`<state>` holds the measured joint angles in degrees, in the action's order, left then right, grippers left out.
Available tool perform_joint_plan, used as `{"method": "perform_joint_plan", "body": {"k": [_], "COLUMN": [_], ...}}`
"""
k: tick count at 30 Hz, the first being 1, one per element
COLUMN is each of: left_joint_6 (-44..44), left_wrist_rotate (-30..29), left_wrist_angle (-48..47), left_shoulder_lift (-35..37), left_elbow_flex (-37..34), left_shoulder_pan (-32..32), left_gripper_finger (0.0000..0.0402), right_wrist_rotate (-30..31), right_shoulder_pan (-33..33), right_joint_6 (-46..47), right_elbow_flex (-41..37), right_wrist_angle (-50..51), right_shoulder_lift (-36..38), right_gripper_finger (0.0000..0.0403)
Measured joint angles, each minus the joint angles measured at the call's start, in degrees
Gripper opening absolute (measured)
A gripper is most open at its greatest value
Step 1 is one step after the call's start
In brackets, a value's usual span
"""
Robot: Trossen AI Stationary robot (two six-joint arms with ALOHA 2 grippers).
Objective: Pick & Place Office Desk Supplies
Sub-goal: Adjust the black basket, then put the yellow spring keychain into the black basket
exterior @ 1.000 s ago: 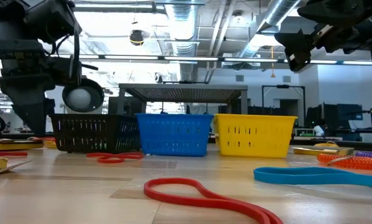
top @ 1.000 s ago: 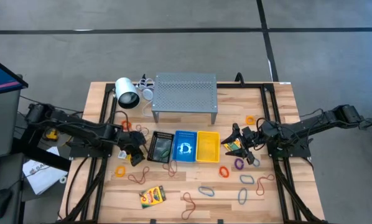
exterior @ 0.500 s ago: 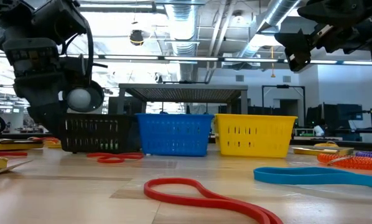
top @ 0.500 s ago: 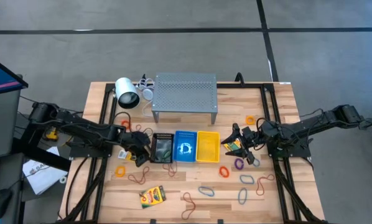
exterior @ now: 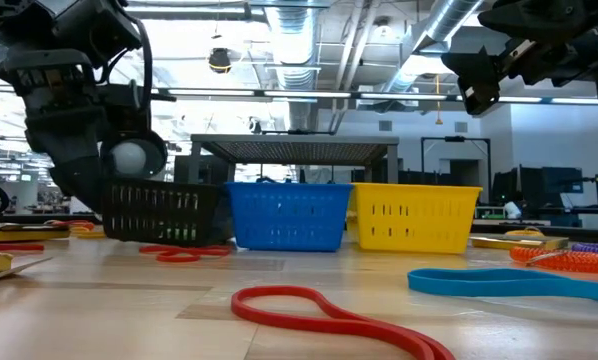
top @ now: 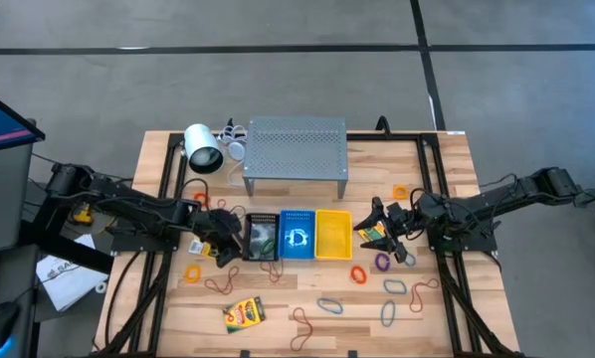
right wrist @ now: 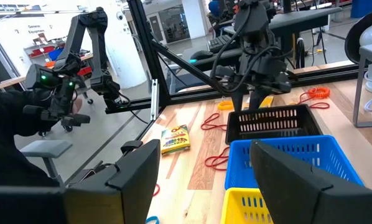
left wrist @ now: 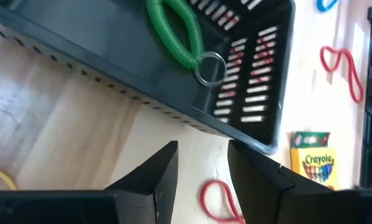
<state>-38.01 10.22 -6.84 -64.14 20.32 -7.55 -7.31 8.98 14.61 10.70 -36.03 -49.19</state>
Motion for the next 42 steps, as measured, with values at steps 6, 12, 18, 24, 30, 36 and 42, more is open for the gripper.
{"method": "perform_joint_plan", "body": {"k": [6,12,18,24,30,36,42], "left_joint_6": [-0.79,-4.49,-7.48,-7.42,-2.50,5.18,18.92], "left_wrist_rotate": [2.47,10.55,18.03,17.76,11.55,2.85,-6.01], "left_wrist_angle": [-3.73,-6.66,-4.41,-4.08,-1.79,0.23,9.86], "left_shoulder_lift": [0.00,0.00,1.11,8.31,19.11,27.32,28.43], "left_elbow_flex": [0.00,0.00,0.00,-0.02,-0.02,-0.02,-0.02], "left_shoulder_pan": [0.02,0.02,0.02,0.02,0.02,0.02,0.02], "left_gripper_finger": [0.0136,0.0136,0.0136,0.0136,0.0136,0.0136,0.0136], "right_wrist_rotate": [0.00,0.00,0.00,0.00,0.00,-0.01,0.00], "right_shoulder_pan": [0.02,0.01,0.01,-0.02,-0.16,-0.89,-4.36], "right_joint_6": [0.00,0.00,0.00,0.00,0.00,0.00,0.00], "right_elbow_flex": [0.00,0.00,0.00,0.00,0.00,0.04,1.89], "right_wrist_angle": [0.00,-0.02,-0.40,-0.46,-0.49,-0.94,2.32], "right_shoulder_lift": [0.00,0.02,0.02,0.02,0.02,0.27,1.76], "right_gripper_finger": [0.0244,0.0244,0.0244,0.0244,0.0244,0.0244,0.0244]}}
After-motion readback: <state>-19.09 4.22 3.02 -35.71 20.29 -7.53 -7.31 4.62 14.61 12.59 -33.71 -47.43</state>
